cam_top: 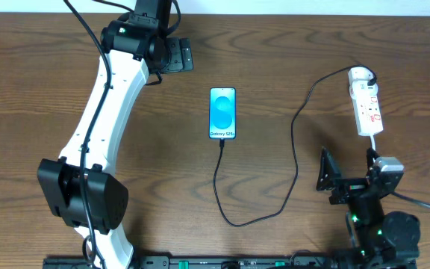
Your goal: Plug charger to phone and switch on socket
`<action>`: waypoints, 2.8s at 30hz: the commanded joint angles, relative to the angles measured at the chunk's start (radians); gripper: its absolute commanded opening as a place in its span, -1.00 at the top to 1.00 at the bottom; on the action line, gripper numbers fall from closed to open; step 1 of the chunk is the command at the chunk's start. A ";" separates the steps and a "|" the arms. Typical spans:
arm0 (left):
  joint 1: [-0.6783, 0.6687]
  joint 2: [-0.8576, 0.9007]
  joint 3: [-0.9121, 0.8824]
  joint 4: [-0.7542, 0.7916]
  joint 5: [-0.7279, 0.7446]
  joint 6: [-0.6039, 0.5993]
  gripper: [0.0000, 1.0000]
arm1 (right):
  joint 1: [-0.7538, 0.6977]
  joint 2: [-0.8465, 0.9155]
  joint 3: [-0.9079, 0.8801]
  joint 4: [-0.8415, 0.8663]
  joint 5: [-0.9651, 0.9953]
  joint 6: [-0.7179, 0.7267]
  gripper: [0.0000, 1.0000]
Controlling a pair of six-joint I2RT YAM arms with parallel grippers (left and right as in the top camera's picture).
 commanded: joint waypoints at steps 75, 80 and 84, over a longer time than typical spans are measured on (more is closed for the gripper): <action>-0.001 0.004 -0.002 -0.003 -0.013 -0.002 -0.93 | -0.045 -0.117 -0.333 0.250 0.017 -0.227 -0.98; -0.001 0.007 -0.002 -0.003 -0.013 -0.002 -0.93 | -0.045 -0.117 -0.333 0.250 0.017 -0.227 -0.99; -0.001 0.002 -0.002 -0.006 -0.013 -0.002 -0.93 | -0.045 -0.118 -0.333 0.251 0.017 -0.227 -0.98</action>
